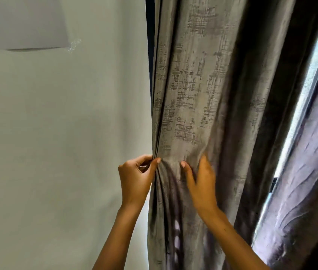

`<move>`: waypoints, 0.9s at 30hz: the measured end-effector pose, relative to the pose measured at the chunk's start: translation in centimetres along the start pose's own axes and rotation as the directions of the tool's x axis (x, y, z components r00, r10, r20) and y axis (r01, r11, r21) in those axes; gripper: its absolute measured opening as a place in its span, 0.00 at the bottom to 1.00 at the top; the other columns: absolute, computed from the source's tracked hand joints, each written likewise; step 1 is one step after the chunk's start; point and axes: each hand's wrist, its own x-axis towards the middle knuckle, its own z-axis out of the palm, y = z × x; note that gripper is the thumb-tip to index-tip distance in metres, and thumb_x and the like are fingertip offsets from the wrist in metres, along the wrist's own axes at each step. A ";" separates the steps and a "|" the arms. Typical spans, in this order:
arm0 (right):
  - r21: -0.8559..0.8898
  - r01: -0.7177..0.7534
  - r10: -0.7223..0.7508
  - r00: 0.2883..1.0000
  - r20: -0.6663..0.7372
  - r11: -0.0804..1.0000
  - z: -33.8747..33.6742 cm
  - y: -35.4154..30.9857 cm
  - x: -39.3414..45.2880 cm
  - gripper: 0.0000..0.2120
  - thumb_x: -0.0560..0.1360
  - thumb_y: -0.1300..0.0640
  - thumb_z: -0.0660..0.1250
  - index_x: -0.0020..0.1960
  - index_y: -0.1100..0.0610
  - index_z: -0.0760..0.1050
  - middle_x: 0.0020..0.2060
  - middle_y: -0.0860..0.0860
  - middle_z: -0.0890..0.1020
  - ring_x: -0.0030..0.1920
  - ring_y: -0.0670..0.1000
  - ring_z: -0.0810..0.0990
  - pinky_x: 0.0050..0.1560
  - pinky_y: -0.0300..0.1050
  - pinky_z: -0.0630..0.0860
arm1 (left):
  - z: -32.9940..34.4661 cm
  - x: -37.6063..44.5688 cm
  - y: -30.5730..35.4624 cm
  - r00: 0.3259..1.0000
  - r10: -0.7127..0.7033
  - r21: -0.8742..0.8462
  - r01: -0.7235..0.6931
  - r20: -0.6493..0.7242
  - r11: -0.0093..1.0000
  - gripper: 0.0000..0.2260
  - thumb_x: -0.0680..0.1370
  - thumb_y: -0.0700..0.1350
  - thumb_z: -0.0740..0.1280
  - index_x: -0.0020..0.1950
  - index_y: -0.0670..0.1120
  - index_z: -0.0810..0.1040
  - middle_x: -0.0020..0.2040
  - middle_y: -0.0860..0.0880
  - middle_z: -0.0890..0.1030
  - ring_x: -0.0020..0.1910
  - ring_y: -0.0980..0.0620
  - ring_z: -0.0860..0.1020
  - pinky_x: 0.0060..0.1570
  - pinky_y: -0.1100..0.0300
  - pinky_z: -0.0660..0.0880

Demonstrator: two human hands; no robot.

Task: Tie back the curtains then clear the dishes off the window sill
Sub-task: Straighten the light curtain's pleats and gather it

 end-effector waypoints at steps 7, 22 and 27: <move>-0.032 0.126 -0.112 0.955 0.274 0.992 2.6 0.0 -3.4 0.24 0.80 0.54 0.47 0.76 0.50 0.52 0.75 0.48 0.58 0.75 0.48 0.57 0.74 0.51 0.59 | 0.6 -0.7 0.4 0.999 0.043 -0.014 -0.043 -0.005 0.999 0.07 0.72 0.40 0.74 0.48 0.46 0.84 0.37 0.60 0.82 0.37 0.63 0.82 0.41 0.70 0.78; -0.117 0.301 -0.187 0.807 0.560 0.946 1.3 0.9 -1.7 0.34 0.78 0.34 0.42 0.77 0.53 0.53 0.77 0.51 0.51 0.77 0.45 0.46 0.76 0.49 0.53 | 0.5 -1.3 1.7 0.988 0.146 -0.009 -0.146 0.042 0.989 0.14 0.66 0.45 0.77 0.49 0.53 0.80 0.40 0.64 0.82 0.39 0.69 0.80 0.41 0.76 0.74; -0.200 0.233 -0.182 0.953 0.244 0.952 0.2 0.7 0.0 0.39 0.73 0.28 0.42 0.77 0.47 0.45 0.76 0.47 0.35 0.75 0.46 0.33 0.73 0.55 0.36 | -0.2 -0.3 0.0 1.000 -0.022 -0.057 0.021 -0.019 0.998 0.05 0.70 0.44 0.75 0.44 0.47 0.84 0.36 0.53 0.85 0.35 0.58 0.83 0.41 0.55 0.82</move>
